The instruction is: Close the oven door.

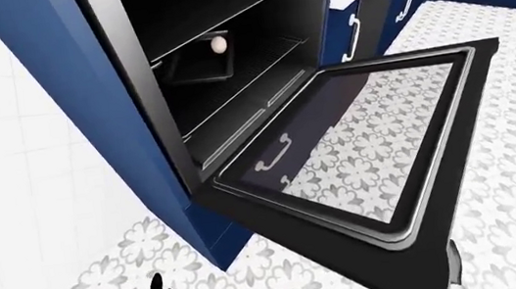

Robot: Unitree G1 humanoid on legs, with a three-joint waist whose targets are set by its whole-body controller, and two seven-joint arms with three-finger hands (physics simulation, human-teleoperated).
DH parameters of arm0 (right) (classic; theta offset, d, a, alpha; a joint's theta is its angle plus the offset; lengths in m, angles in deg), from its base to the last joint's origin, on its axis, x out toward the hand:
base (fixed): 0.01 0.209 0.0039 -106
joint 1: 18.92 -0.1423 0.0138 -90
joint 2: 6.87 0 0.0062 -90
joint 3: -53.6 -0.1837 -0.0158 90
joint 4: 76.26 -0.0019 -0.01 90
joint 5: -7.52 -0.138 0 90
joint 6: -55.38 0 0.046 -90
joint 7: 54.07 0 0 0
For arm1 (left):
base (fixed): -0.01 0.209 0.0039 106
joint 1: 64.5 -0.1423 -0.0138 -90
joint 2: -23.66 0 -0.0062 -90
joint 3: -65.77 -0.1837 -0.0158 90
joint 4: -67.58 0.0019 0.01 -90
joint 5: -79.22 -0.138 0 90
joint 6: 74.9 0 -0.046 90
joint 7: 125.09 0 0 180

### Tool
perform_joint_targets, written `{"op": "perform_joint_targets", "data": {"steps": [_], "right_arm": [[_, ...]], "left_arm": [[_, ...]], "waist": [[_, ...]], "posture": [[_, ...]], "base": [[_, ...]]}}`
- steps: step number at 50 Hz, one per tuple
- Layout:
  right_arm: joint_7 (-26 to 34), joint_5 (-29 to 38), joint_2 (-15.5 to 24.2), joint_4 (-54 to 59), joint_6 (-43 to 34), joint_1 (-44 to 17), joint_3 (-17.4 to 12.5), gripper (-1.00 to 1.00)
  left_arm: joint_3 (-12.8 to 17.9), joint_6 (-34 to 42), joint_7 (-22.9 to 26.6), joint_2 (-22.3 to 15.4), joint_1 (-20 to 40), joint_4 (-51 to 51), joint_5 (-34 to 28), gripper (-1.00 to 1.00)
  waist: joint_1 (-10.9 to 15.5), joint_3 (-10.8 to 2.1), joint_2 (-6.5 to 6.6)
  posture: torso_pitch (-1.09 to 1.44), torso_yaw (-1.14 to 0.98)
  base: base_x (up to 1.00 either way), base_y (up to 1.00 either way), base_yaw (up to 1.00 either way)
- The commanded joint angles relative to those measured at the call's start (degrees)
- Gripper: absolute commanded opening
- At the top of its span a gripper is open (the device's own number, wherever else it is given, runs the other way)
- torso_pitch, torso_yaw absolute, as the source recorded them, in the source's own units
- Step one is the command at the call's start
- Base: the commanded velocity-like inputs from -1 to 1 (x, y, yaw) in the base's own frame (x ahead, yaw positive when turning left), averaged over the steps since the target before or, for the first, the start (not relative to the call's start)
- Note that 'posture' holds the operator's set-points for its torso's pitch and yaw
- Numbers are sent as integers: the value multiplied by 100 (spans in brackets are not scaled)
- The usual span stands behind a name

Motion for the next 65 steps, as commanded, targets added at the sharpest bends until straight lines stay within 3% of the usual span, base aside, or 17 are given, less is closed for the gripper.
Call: {"op": "perform_joint_targets", "data": {"steps": [1,11,16,22,34,39,42,46,49,56,59,61,65], "right_arm": [[229,-140,44,-227,-141,-71,-15,100],[325,-445,-25,-1335,-813,160,208,100],[-67,-344,-106,-2895,-1478,732,352,100],[-585,-338,-292,-5071,-2645,1443,309,100],[-1711,123,-509,-7344,-3933,1692,297,100],[-1799,319,-571,-8536,-4587,1890,483,100],[-1881,662,-619,-9433,-5015,2033,747,100],[-1873,1089,-729,-9905,-5251,2033,963,100],[-2075,1238,-752,-10458,-5629,1954,1177,100],[-2764,1070,-684,-11531,-6766,1517,1294,100],[-3358,807,-568,-12090,-7553,858,1332,100],[-3863,629,-460,-12217,-8192,15,1372,100],[-4120,726,-350,-11865,-8661,-1074,1579,100]], "left_arm": [[25,-152,7,-69,50,-109,29,100],[38,-162,31,-74,28,-103,43,100],[36,-152,12,-76,38,-103,30,100],[49,-142,23,-83,44,-101,30,100],[47,-143,21,-83,51,-104,33,100],[38,-148,18,-81,52,-109,47,100],[37,-153,25,-78,53,-113,60,100],[30,-159,28,-71,48,-110,61,100],[27,-164,30,-63,43,-106,57,100],[41,-150,56,-67,55,-109,76,100],[40,-148,52,-70,55,-107,74,100],[44,-152,57,-70,52,-107,80,100],[50,-149,74,-69,60,-110,98,100]], "waist": [[4,-82,-2],[4,-72,30],[19,-68,44],[44,-62,51],[35,-83,75],[45,-100,74],[56,-112,78],[32,-95,96],[11,-106,109],[5,-120,107],[25,-132,92],[31,-126,86],[23,-96,97]], "posture": [[0,0],[0,0],[0,0],[0,0],[0,0],[0,0],[0,0],[0,0],[0,0],[0,0],[0,0],[0,0],[0,0]], "base": [[0,0,0],[0,0,0],[0,0,0],[0,0,0],[0,0,0],[0,0,0],[0,0,0],[0,0,0],[0,0,0],[0,0,0],[0,0,0],[0,0,0],[0,0,0]]}}
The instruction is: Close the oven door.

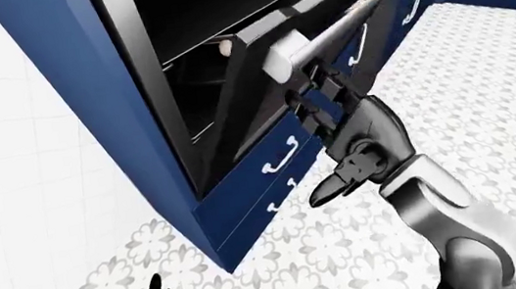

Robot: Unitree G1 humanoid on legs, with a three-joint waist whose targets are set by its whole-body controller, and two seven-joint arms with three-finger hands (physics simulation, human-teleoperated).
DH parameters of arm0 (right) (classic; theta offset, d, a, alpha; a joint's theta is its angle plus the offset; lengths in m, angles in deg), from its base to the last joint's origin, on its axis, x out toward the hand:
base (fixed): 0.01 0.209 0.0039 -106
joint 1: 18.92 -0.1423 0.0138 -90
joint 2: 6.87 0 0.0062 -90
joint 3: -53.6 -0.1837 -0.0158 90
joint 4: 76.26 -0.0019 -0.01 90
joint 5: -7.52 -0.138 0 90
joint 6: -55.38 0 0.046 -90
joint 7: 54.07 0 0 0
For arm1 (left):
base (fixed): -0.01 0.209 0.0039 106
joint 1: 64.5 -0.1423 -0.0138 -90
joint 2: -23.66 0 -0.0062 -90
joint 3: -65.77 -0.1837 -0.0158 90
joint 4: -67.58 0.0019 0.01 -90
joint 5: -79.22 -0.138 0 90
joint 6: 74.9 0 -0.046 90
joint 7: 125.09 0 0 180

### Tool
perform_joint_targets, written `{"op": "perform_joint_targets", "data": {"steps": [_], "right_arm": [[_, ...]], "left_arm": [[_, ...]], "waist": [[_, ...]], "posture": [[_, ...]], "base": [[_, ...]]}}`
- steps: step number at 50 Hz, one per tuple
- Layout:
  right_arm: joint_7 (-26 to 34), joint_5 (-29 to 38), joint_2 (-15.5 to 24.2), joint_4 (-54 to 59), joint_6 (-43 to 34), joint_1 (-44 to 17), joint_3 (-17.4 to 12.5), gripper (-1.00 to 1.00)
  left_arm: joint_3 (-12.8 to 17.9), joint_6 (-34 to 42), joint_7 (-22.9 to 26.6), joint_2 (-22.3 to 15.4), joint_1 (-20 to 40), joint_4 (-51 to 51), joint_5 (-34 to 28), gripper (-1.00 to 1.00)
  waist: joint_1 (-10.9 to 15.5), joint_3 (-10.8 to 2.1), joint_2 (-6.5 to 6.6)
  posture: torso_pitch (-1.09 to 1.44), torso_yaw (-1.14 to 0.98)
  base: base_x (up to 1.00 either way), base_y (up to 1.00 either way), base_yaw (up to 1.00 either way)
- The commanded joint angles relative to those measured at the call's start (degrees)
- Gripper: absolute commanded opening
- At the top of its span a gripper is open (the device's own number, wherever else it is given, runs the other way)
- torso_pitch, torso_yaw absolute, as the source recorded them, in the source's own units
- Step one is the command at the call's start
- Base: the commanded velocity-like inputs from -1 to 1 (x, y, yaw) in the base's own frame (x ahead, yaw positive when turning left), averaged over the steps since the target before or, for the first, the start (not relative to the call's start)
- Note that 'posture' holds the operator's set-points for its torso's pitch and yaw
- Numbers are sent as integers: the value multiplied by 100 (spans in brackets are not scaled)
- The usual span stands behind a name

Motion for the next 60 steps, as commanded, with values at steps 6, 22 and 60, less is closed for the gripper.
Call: {"op": "perform_joint_targets", "data": {"steps": [6,22,60], "right_arm": [[145,120,-232,429,-24,-1733,332,100],[956,1545,-926,4264,884,-4391,513,100],[2005,2972,-2166,8929,3116,-6626,608,100]], "left_arm": [[24,-148,40,-60,67,-112,56,100],[33,-151,85,-67,67,-111,122,100],[84,-148,178,-77,49,-101,213,100]], "waist": [[0,-115,25],[-39,-51,145],[-92,-32,342]], "posture": [[0,0],[0,0],[0,0]], "base": [[0,0,0],[0,0,0],[0,0,0]]}}
